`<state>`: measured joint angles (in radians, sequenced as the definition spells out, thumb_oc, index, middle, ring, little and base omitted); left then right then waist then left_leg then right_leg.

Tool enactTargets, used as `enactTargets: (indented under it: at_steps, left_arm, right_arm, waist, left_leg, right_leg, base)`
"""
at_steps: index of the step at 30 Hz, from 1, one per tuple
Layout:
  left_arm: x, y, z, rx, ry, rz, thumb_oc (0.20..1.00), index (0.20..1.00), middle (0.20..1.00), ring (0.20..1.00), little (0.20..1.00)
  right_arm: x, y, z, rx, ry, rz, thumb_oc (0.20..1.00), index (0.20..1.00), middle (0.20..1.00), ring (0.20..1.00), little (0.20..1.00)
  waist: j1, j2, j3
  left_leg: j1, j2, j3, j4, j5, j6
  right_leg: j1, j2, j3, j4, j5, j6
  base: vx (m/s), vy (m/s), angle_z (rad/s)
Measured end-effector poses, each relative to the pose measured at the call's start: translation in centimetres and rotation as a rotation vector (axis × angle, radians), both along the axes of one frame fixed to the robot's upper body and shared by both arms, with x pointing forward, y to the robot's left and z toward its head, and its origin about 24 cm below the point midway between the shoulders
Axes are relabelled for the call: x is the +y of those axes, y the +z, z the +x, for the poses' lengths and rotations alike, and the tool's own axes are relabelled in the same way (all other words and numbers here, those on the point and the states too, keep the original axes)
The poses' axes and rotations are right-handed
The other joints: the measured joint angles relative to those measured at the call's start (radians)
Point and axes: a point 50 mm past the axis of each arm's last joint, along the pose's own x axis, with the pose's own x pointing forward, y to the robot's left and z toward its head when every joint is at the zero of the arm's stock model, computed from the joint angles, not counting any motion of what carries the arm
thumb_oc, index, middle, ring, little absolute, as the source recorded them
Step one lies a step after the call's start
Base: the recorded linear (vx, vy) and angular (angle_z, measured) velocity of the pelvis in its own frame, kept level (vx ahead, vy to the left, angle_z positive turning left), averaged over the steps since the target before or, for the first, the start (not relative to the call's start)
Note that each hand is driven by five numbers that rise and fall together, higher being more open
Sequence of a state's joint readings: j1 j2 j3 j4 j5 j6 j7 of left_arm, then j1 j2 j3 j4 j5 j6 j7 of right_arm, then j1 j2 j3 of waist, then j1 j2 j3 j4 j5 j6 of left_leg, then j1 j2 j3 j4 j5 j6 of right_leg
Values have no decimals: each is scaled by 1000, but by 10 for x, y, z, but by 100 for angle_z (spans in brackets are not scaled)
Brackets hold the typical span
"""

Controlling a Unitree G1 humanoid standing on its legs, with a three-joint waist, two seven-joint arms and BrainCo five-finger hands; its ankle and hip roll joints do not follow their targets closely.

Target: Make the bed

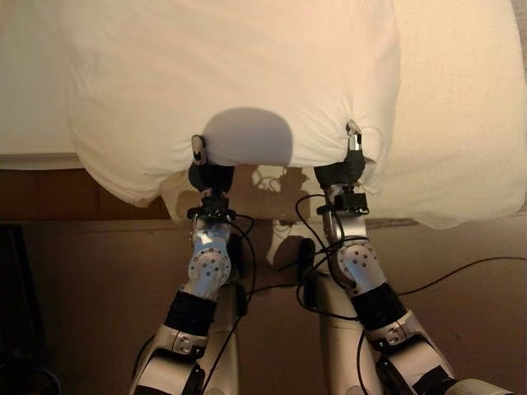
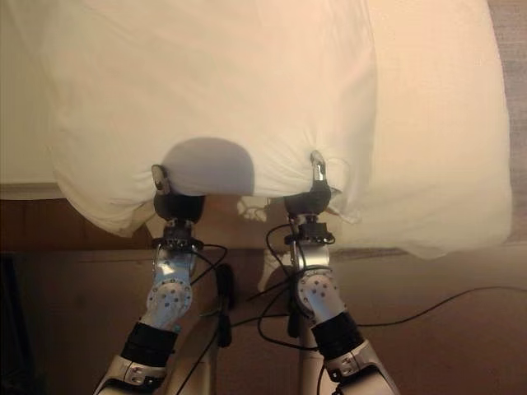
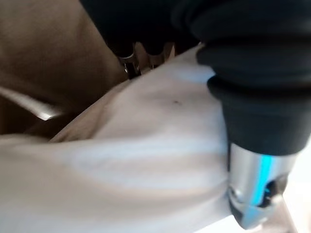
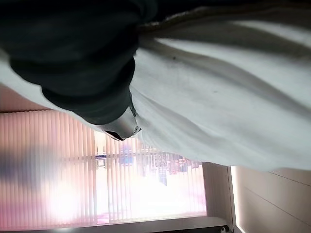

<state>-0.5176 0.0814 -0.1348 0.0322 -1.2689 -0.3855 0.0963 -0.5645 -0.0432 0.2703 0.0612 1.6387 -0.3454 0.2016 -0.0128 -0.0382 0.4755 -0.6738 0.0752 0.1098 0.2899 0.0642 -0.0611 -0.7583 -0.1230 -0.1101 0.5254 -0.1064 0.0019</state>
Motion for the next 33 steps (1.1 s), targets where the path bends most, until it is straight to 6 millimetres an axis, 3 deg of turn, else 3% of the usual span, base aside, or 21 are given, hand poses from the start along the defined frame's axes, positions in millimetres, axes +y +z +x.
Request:
enactTargets:
  at_steps: [16, 17, 18, 29, 33]
  left_arm:
    - [17, 2, 11, 191, 167, -177, 1000, 1000, 1000, 1000, 1000]
    - [19, 2, 10, 193, 185, -178, 859, 859, 859, 859, 859]
    - [20, 2, 10, 197, 198, -181, 216, 216, 216, 216, 216]
    - [19, -1, 10, 253, 208, -209, 200, 200, 200, 200, 200]
    - [19, -4, 10, 278, 212, -229, 200, 200, 200, 200, 200]
  right_arm:
    - [9, -7, -1, 68, 34, -33, 200, 200, 200, 200, 200]
    - [10, -8, -2, 70, 39, -36, 200, 200, 200, 200, 200]
    - [11, -9, -2, 72, 42, -39, 200, 200, 200, 200, 200]
    - [12, -12, -3, 93, 42, -50, 200, 200, 200, 200, 200]
    - [12, -16, -3, 108, 41, -58, 200, 200, 200, 200, 200]
  waist:
    - [-2, 0, 0]
    - [-1, 0, 0]
    - [-1, 0, 0]
    - [1, 1, 1]
    - [4, 19, 11]
  left_leg:
    - [0, 7, 12, 7, -2, 1]
    - [0, 7, 13, 7, -2, 1]
    - [0, 7, 13, 8, -2, 0]
    - [4, 7, 18, 9, -3, 1]
    - [29, 4, 25, -4, -2, 1]
  right_leg:
    - [-5, 3, 10, 4, 0, -1]
    - [-6, 3, 12, 5, 0, -1]
    - [-6, 3, 12, 6, 0, -1]
    - [-6, 4, 16, 9, 0, -1]
    - [11, 2, 19, 7, 0, -1]
  base:
    - [0, 0, -1]
    - [0, 0, 0]
    - [0, 0, 0]
    - [-1, -2, 0]
    - [0, -36, -2]
